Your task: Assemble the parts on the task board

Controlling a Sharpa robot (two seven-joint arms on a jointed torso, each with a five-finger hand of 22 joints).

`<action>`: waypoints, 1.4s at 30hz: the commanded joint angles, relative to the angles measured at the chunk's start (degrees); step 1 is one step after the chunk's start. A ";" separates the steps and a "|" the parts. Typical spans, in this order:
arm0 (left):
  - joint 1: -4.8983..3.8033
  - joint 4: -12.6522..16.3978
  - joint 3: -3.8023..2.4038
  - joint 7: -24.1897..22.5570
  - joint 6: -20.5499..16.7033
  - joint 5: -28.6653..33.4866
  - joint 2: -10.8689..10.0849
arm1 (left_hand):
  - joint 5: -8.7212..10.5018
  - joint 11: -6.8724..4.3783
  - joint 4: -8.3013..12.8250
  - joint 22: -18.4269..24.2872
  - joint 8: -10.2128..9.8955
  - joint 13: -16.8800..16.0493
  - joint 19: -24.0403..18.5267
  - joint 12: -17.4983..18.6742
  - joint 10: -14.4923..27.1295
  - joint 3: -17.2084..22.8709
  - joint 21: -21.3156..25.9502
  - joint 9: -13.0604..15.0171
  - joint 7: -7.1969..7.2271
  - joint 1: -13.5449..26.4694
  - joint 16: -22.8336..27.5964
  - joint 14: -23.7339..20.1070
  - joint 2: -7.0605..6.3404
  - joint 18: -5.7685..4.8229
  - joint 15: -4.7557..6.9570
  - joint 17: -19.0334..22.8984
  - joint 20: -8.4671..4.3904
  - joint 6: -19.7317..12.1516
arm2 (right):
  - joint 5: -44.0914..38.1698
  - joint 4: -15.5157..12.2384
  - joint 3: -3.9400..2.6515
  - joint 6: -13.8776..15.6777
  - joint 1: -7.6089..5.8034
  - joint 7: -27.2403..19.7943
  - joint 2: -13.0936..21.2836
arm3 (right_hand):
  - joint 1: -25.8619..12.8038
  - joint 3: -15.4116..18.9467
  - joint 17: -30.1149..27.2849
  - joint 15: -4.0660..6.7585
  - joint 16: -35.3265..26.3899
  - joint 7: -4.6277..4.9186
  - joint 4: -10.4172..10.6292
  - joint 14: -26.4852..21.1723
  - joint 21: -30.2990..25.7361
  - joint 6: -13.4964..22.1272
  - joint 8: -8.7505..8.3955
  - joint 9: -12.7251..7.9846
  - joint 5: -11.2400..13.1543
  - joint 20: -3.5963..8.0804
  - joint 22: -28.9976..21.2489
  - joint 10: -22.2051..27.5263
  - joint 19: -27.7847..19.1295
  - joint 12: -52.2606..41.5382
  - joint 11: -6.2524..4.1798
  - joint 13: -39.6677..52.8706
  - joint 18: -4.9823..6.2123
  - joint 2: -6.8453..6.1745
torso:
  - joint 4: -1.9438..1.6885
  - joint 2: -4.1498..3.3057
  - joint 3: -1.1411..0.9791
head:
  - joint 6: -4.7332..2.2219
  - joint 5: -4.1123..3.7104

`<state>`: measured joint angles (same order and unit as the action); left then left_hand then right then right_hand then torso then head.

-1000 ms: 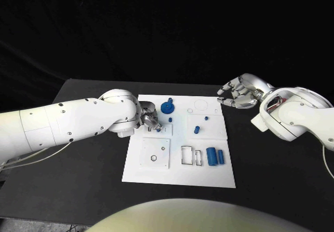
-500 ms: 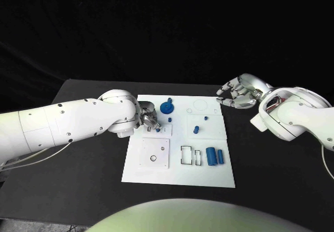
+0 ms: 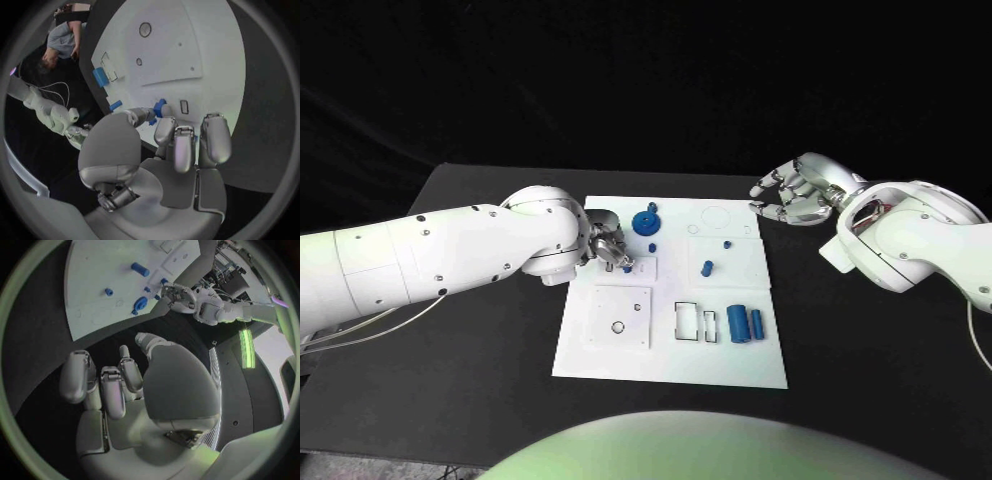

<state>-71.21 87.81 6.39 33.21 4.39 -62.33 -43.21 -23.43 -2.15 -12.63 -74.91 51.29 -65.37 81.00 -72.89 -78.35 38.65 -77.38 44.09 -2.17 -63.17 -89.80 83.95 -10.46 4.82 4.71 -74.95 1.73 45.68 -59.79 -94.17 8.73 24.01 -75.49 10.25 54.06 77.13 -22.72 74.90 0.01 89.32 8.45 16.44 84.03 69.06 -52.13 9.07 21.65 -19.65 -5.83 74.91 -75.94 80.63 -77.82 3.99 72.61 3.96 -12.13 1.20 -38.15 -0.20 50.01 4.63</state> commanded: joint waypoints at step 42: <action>2.06 0.88 -0.08 -6.53 -7.45 -5.00 -1.55 | 2.88 -0.01 9.96 -2.18 -0.87 -0.12 0.39 -0.04 -0.53 10.06 0.06 -0.76 0.21 -2.33 -0.20 6.05 0.11 -1.14 0.41 -15.05 -0.41 0.74 | -0.30 -0.08 0.00 -0.54 0.16 -0.03 0.22 | -0.87 -0.42 13.29 0.46 -0.22 -0.01 0.00 5.48 -0.31 0.40 0.37 0.06 -0.48 0.30 2.96 -0.15 -0.01 -0.02 -0.32 -0.03 0.84 -0.10 | 0.05 -0.03 -0.05 | -0.01 -0.21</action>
<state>-69.20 88.73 6.34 26.05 -4.14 -65.77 -44.95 -20.80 -2.14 -12.48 -74.90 50.76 -65.44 81.18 -72.89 -78.34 38.49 -77.38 43.43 -2.47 -64.90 -89.79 83.95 -10.27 4.81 4.70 -74.93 1.55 46.39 -59.78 -94.18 8.73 24.03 -75.37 10.26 54.30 76.90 -22.72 74.90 0.01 89.32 8.45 16.44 84.03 69.06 -52.13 9.07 21.62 -19.96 -5.83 74.94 -75.94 80.63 -77.82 3.99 72.62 3.96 -12.36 1.26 -38.15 -0.27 50.01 4.49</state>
